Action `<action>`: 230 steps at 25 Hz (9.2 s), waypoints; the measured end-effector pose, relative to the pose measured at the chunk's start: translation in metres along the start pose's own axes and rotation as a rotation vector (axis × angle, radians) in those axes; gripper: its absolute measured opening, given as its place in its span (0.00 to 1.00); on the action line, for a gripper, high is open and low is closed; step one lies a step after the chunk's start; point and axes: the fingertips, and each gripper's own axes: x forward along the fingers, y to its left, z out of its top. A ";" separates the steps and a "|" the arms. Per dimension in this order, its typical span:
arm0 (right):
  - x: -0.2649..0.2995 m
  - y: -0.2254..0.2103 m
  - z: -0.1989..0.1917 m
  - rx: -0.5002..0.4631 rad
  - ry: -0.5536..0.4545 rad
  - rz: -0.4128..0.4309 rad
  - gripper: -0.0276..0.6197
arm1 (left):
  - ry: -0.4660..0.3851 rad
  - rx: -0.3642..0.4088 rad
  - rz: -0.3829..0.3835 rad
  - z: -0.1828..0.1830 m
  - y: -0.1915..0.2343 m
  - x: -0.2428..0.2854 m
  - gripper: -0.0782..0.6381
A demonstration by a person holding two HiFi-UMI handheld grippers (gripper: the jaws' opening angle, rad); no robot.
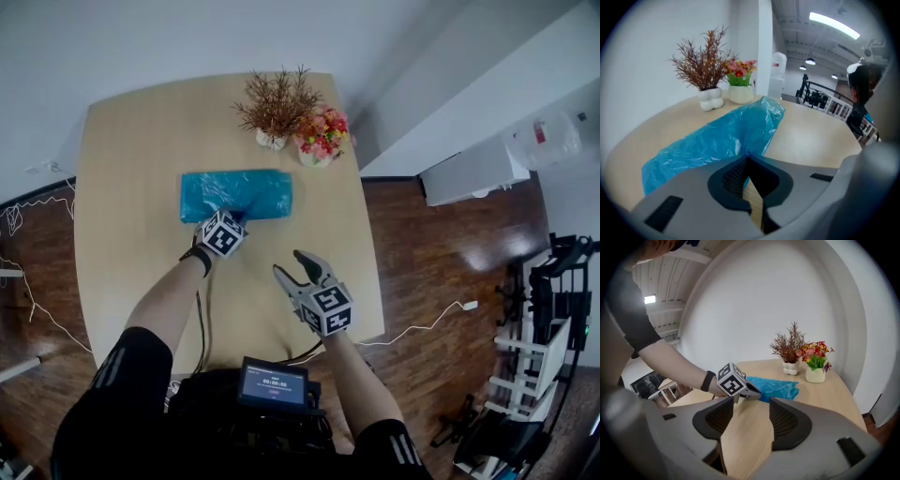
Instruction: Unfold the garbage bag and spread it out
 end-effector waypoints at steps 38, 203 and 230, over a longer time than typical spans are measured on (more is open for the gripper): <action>0.189 -0.084 -0.061 -0.189 0.420 -0.063 0.37 | -1.036 -1.045 0.247 -0.092 0.126 -0.286 0.11; 0.015 0.104 -0.105 -0.801 0.365 0.143 0.19 | 0.457 0.267 0.211 -0.289 -0.097 -0.244 0.16; -0.003 0.071 -0.241 -0.380 0.779 0.268 0.41 | 0.579 -0.023 -0.104 -0.333 -0.133 -0.221 0.42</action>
